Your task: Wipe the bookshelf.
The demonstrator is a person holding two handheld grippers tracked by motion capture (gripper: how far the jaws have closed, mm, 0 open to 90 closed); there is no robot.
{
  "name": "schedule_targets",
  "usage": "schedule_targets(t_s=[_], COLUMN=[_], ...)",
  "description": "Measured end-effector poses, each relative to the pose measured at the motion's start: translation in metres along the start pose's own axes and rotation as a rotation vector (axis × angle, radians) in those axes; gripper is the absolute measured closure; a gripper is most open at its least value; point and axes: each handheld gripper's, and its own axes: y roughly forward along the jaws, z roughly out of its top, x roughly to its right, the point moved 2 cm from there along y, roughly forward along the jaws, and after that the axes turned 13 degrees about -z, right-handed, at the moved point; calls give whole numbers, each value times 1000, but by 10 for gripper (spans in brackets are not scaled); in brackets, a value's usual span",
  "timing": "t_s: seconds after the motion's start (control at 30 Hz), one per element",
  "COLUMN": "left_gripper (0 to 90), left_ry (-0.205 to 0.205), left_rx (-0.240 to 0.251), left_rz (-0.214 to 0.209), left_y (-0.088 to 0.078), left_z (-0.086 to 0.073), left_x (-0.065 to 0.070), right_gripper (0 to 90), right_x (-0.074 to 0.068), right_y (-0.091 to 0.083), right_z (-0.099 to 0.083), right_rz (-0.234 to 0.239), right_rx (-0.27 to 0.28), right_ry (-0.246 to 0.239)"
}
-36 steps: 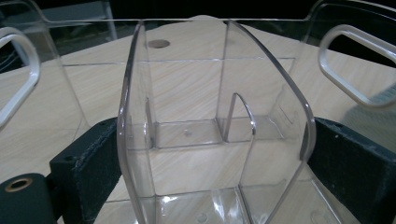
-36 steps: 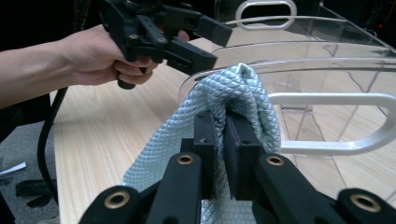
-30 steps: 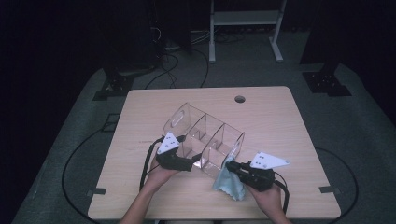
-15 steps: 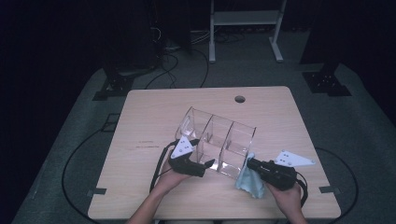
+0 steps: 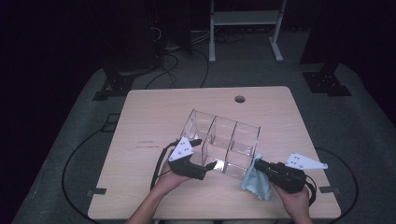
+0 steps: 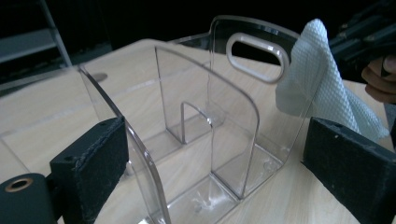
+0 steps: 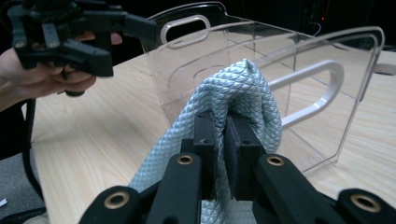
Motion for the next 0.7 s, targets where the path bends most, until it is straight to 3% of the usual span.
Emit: schedule_targets(t_s=[0.27,0.3,0.4,0.43,0.5,0.57,0.67,0.7], left_gripper=[61,61,60,60,60,60,61,61], left_ry=[6,8,-1,-16,-33,-39,-54,-61], left_rx=[30,46,60,62,63,32,22,-2], left_rz=[33,50,62,75,69,69,65,88], left_y=[-33,-43,-51,-56,-57,-54,-50,-45], left_z=[5,6,6,3,0,-10,-16,-21], left_x=[-11,-17,-23,-34,-41,-53,-59,-65], right_gripper=[832,832,832,832,832,833,832,832], right_x=[-16,-17,-19,-21,-23,-26,-27,-27], right_y=[-8,-7,-8,-8,-8,-7,-6,-6], right_z=[0,0,-1,-2,-2,-2,-2,-2], right_rz=[-6,-7,-11,-12,-12,-19,-19,-16], right_rx=[-2,1,0,-1,-2,-4,-3,-4], right_ry=[-48,-54,-53,-56,-61,-69,-67,-64])
